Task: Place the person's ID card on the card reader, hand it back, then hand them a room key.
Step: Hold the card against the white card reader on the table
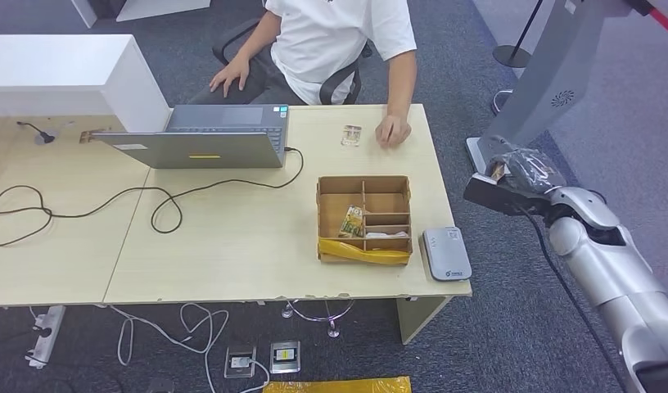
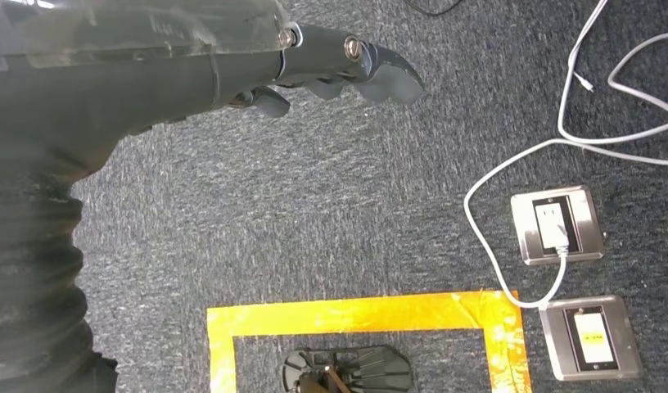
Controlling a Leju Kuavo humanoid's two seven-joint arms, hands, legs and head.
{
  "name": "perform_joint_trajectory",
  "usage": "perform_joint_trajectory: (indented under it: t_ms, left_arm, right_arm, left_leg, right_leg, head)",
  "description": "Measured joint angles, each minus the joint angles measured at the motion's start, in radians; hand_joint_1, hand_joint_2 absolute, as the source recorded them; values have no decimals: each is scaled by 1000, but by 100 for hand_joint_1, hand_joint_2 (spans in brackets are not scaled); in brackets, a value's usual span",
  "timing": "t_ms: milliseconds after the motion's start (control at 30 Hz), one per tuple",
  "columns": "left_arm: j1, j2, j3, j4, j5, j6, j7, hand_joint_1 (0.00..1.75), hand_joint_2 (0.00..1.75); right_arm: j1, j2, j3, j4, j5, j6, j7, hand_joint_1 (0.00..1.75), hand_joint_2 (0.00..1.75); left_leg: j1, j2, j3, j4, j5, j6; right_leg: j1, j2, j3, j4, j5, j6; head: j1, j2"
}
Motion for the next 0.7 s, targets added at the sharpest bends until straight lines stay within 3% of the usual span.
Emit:
perform_joint_trajectory:
  t_ms: [333,700]
  left_arm:
    - [0,0,0,0,-1,3,3,0,175]
    - [-1,-2,0,0,8,4,5,0,175]
  right_arm:
    - [192,-51,-66,-210,9,37,71,175,175]
    - [213,-17,-49,-251,119,7,94,175,175]
  left_leg:
    - [0,1,0,0,0,0]
    - [0,1,0,0,0,0]
  right_leg:
    - [0,0,0,0,0,0]
    - [0,0,0,0,0,0]
  head:
    - [0,0]
    - [0,0]
